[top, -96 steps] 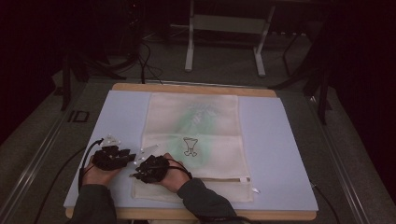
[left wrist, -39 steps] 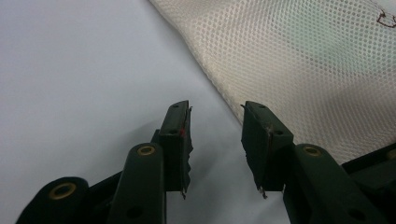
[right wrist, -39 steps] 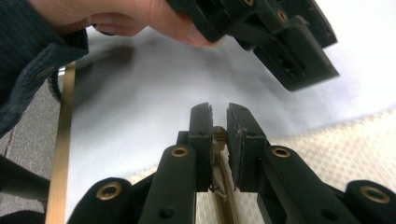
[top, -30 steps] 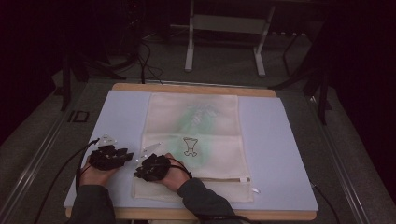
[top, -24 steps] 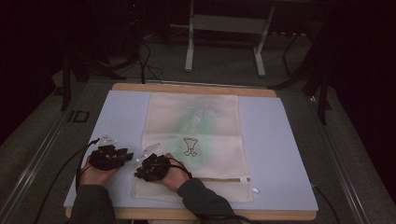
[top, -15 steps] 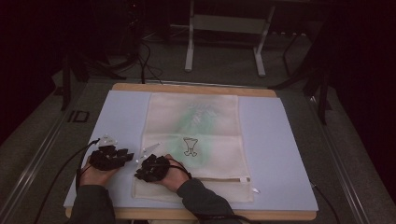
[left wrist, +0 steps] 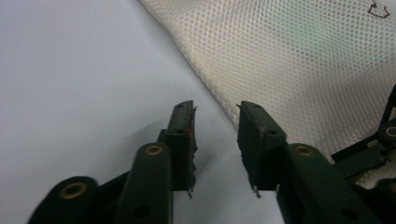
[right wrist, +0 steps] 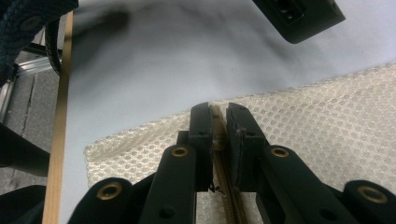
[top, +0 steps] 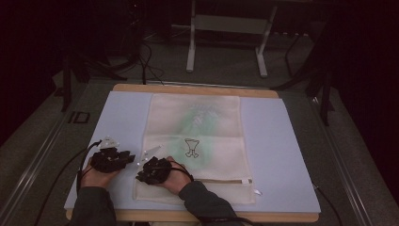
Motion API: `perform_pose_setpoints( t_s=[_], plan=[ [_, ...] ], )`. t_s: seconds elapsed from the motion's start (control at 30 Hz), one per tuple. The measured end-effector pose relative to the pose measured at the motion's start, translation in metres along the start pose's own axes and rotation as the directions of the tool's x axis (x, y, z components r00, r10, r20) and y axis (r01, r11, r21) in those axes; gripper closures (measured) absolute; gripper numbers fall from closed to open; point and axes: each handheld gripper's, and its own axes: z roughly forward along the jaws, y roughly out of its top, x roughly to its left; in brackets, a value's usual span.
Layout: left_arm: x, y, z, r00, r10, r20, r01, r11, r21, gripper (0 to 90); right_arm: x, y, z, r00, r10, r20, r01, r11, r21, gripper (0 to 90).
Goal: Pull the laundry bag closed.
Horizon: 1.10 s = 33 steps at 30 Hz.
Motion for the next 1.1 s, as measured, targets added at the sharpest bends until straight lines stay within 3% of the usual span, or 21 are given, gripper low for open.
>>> perform_pose_setpoints(
  t_s=[0.4,0.7,1.03,1.1],
  plan=[
    [-0.004,0.001,0.0,0.9961,0.031,0.082,-0.032,0.9995,0.004,89.2,0.002,-0.002,0.001,1.0,0.005,0.008,-0.005,1.0,-0.01,81.5],
    [-0.01,0.003,0.005,0.9918,0.04,0.121,-0.042,0.999,0.016,89.4,0.003,-0.003,0.001,0.9999,0.0,0.017,0.0,1.0,-0.01,81.6],
    [-0.023,0.007,0.02,0.9873,0.074,0.141,-0.086,0.9932,0.079,89.3,0.004,-0.003,0.001,0.9997,-0.005,0.022,0.005,1.0,-0.008,81.7],
    [-0.024,0.007,0.022,0.9886,0.075,0.13,-0.089,0.9908,0.102,89.4,0.003,-0.003,0.001,0.9998,0.001,0.018,-0.001,1.0,-0.014,81.7]
  ],
)
